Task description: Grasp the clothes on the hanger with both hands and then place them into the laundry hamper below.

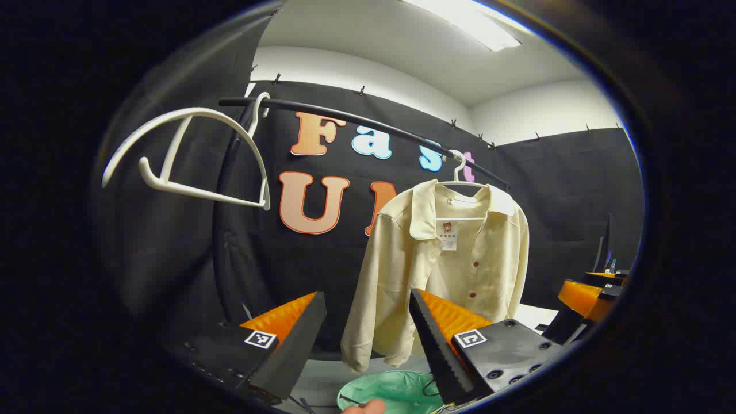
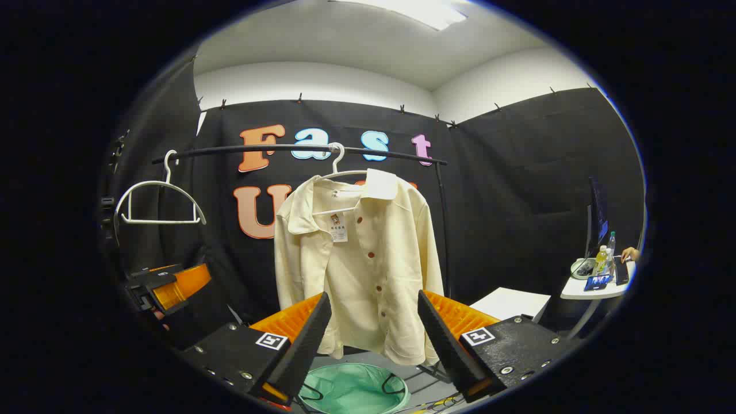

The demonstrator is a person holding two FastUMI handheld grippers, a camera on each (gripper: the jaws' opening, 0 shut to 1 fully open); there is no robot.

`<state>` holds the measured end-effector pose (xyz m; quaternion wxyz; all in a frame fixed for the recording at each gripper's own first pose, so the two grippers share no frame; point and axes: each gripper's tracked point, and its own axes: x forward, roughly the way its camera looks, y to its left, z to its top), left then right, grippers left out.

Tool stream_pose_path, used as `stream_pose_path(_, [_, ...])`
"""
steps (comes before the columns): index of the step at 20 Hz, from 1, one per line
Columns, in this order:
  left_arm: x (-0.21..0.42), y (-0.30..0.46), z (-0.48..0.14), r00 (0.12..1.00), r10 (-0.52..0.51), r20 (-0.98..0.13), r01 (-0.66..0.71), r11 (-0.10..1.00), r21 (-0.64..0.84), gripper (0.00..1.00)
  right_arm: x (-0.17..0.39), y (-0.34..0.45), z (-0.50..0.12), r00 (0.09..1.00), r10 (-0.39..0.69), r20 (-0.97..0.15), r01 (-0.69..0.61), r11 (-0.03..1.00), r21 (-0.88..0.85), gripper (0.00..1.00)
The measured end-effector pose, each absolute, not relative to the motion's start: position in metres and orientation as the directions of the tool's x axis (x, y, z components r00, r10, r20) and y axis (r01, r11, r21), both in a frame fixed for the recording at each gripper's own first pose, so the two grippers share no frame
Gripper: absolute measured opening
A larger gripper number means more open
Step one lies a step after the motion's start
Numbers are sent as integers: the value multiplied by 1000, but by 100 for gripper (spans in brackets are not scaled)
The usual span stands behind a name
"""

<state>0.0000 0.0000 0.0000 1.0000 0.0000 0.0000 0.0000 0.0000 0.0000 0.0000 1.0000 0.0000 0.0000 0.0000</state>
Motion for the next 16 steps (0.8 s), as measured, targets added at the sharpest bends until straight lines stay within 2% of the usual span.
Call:
stream_pose_path(3, [4, -6, 1, 1000, -2, 1, 2, 1000, -21, 96, 2, -10, 4, 1000, 1, 10, 0, 1000, -12, 94])
stream_pose_path(4, [5, -9, 2, 1000, 0, 5, 0, 1000, -23, 100, 4, -15, 6, 1000, 2, 18, -2, 1000, -12, 94])
stream_pose_path(6, [4, -11, 7, 999, 22, 26, -21, 1000, -21, 96, 10, -21, 9, 999, 13, 30, -13, 1000, -8, 94])
stream_pose_path(7, [4, -12, 8, 999, 33, 30, -33, 999, -22, 100, 13, -24, 10, 999, 20, 27, -20, 1000, -6, 94])
stream_pose_path(8, [5, -15, 5, 999, 46, 27, -45, 999, -23, 96, 16, -27, 9, 999, 30, 17, -29, 1000, -4, 94])
stream_pose_path(11, [8, -12, 11, 996, 75, 54, -74, 997, -21, 96, 21, -32, 8, 999, 34, 13, -34, 999, 1, 94])
stream_pose_path(13, [15, -20, 11, 998, 35, 54, -34, 999, -24, 100, 24, -42, 10, 999, -27, 31, 28, 999, -16, 94])
stream_pose_path(14, [17, -20, 8, 999, 18, 36, -17, 1000, -18, 96, 23, -44, 9, 998, -57, 35, 57, 998, -18, 94])
stream_pose_path(15, [18, -21, 4, 1000, -3, 25, 3, 1000, -17, 96, 20, -41, 12, 997, -64, 49, 65, 998, -9, 94])
stream_pose_path(16, [21, -21, 4, 999, -15, 31, 16, 1000, -20, 100, 20, -36, 17, 995, -69, 69, 69, 998, 3, 94])
